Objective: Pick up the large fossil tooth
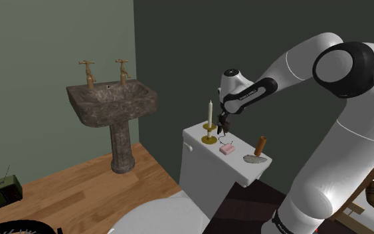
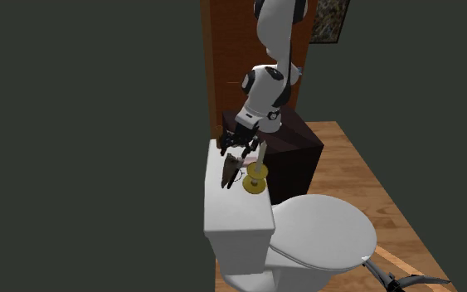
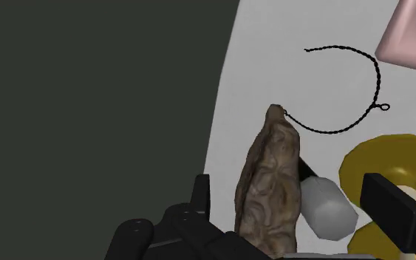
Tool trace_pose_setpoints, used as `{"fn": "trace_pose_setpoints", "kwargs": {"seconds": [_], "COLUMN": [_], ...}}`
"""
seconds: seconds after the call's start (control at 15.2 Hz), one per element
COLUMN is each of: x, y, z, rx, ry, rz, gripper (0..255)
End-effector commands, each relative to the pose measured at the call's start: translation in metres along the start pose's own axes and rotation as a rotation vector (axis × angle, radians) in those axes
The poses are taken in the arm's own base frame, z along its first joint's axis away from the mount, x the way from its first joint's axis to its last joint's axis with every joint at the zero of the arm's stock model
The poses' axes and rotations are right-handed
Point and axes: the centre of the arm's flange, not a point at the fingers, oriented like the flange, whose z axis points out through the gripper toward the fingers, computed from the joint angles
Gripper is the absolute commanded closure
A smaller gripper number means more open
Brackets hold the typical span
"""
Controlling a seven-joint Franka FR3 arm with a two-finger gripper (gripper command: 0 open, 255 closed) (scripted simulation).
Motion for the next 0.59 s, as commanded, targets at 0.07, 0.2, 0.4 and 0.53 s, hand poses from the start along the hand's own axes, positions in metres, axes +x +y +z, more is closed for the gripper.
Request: {"fn": "trace_pose_setpoints", "kwargs": {"seconds": [0.07, 0.2, 0.4, 0.53], "x": [-0.011, -0.015, -0.028, -0.027], "y": [-0.018, -0.015, -0.01, -0.015], "z": [0.016, 0.018, 0.009, 0.008], "rx": [0.025, 0.026, 0.028, 0.028], "ry": [-0.082, -0.082, -0.08, -0.08], "rz": [-0.02, -0.021, -0.021, -0.021], "gripper": [255, 255, 255, 255]}}
